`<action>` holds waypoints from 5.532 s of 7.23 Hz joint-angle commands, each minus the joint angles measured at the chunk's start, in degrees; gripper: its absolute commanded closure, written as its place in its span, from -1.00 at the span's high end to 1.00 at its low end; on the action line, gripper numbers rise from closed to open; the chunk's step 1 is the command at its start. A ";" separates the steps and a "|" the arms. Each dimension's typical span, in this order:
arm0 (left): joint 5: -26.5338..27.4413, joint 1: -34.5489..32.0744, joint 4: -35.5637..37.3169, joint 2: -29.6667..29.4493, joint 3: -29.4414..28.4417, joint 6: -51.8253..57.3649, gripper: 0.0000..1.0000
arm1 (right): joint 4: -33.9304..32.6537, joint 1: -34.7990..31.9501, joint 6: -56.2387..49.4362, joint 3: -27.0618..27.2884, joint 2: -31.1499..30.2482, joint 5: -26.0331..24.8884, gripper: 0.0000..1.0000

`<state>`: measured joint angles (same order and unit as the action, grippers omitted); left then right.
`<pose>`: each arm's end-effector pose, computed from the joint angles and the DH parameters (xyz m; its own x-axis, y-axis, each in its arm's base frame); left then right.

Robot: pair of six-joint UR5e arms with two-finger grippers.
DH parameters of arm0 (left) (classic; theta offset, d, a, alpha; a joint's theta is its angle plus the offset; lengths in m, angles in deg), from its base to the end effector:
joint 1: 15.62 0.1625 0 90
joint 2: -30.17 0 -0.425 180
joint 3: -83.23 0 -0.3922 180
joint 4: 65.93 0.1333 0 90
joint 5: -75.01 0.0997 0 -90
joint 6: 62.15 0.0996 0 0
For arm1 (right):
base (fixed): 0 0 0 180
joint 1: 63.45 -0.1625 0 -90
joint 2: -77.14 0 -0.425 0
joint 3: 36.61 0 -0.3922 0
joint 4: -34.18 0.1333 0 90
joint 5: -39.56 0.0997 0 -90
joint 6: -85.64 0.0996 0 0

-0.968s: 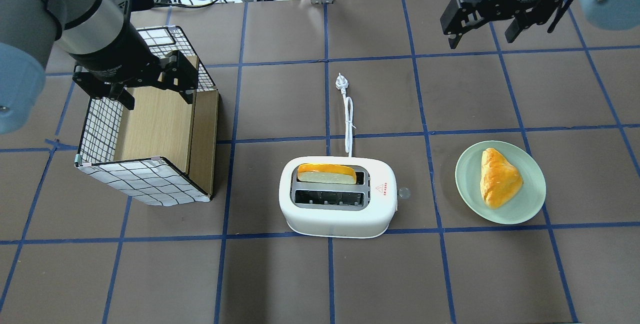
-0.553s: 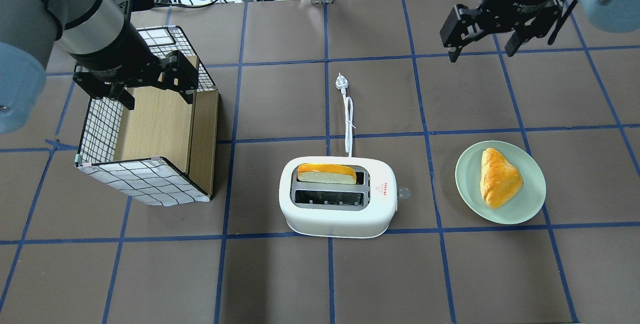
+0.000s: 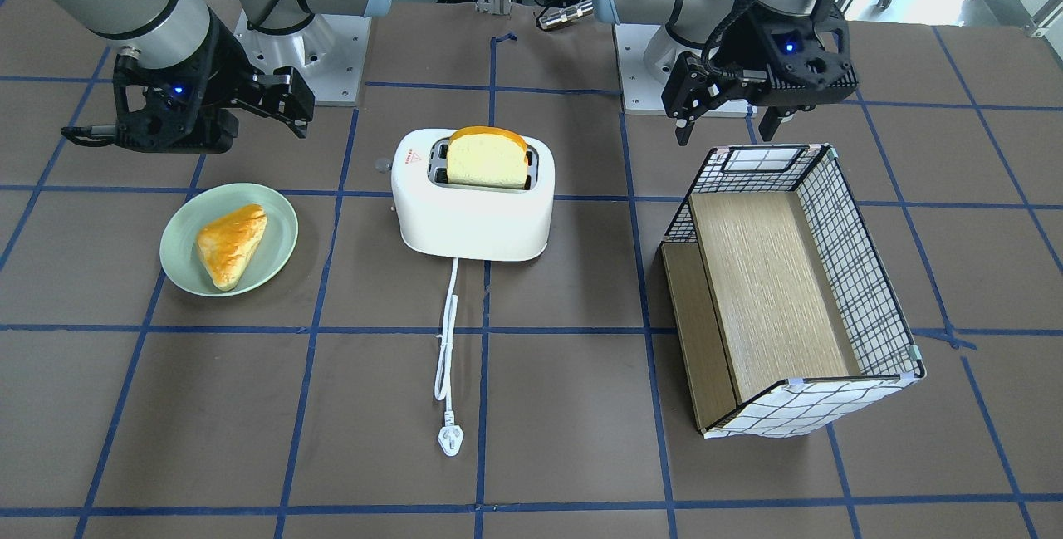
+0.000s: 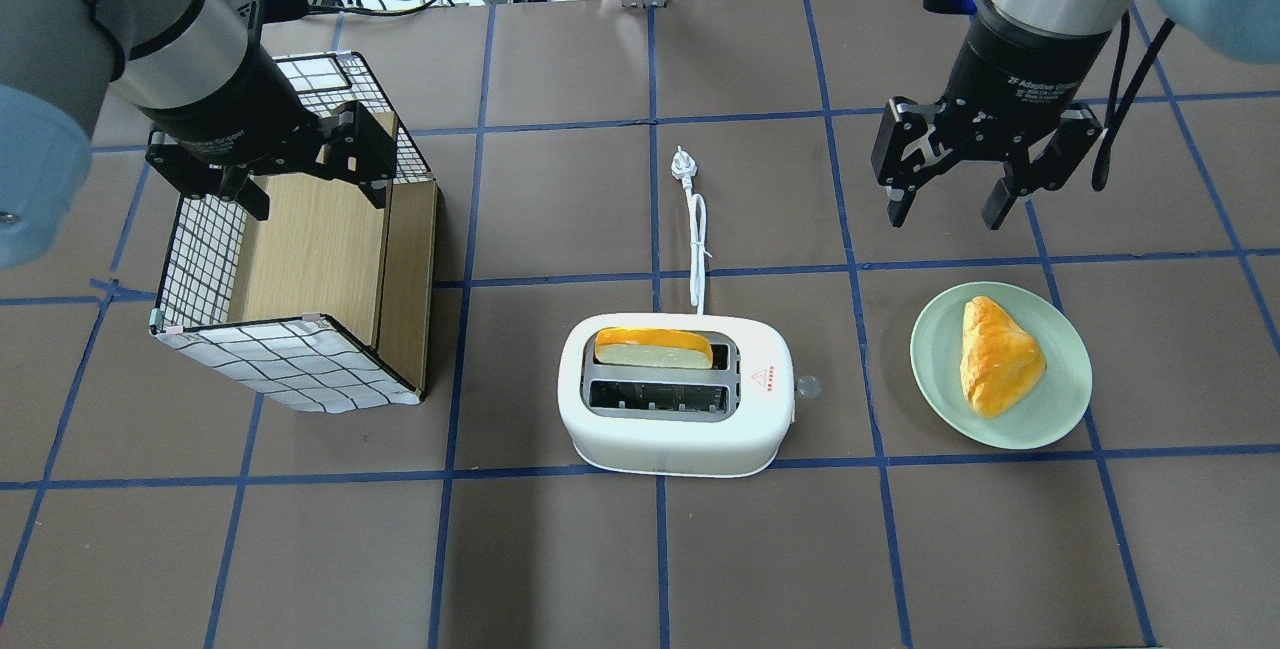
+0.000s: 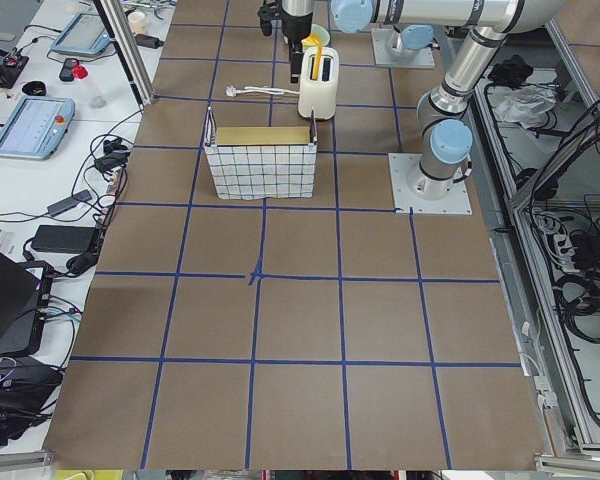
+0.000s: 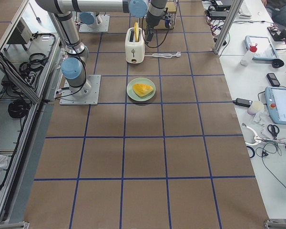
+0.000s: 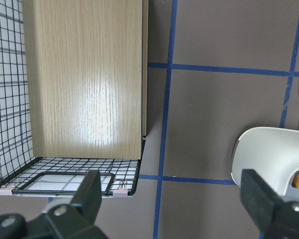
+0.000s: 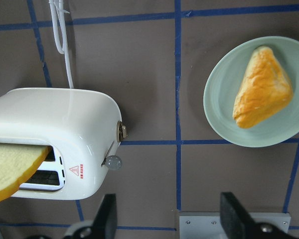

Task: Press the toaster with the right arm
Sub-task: 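Move the right gripper down toward the lever on the toaster's side, then press the toaster lever downward with the right gripper fingers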

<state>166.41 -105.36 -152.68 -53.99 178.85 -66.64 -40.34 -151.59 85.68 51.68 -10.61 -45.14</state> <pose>-0.1288 -0.4551 0.4934 -0.9963 -0.0841 -0.0196 -0.0828 0.9946 -0.0622 0.1269 -0.4817 0.4606 -0.9944 0.0585 -0.0886 0.0319 0.9606 0.2760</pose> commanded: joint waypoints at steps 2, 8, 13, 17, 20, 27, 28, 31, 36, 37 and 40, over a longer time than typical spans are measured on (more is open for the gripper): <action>0.00 0.00 0.00 0.05 0.00 0.00 1.00 | 2.61 -0.01 -0.03 4.16 0.03 5.32 -1.00; 0.00 0.00 0.00 0.04 0.00 0.00 1.00 | -0.45 0.25 0.06 10.56 -3.39 8.04 -1.00; 0.00 0.00 0.00 0.05 0.00 0.00 1.00 | -3.00 0.43 -0.48 16.39 -0.59 16.95 -1.00; 0.00 0.00 0.00 0.05 0.00 0.00 1.00 | -8.17 1.83 -0.13 18.32 2.84 16.24 -1.00; 0.00 0.00 0.00 -0.04 0.00 0.00 1.00 | -13.98 1.83 0.31 21.57 3.29 17.47 -1.00; 0.00 0.00 0.00 -0.04 0.00 0.00 1.00 | -9.62 1.83 1.10 21.40 1.44 18.52 -1.00; 0.00 0.00 0.00 0.04 0.00 0.00 1.00 | -9.51 1.83 1.10 21.83 1.53 18.52 -1.00; 0.00 0.00 0.00 0.05 0.00 0.00 1.00 | -10.55 1.74 0.14 24.47 1.97 18.79 -1.00; 0.00 0.00 0.00 0.05 0.00 0.00 1.00 | -14.33 1.74 0.14 24.65 3.72 18.70 -1.00; 0.00 0.00 0.00 0.05 0.00 0.00 1.00 | -15.04 1.74 0.22 24.74 3.99 18.70 -1.00; 0.00 0.00 0.00 0.05 0.00 0.00 1.00 | -20.38 1.74 0.23 28.15 5.13 18.70 -1.00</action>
<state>166.41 -105.36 -152.68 -53.97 178.85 -66.64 -58.04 -149.84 85.90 78.14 -5.92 -26.44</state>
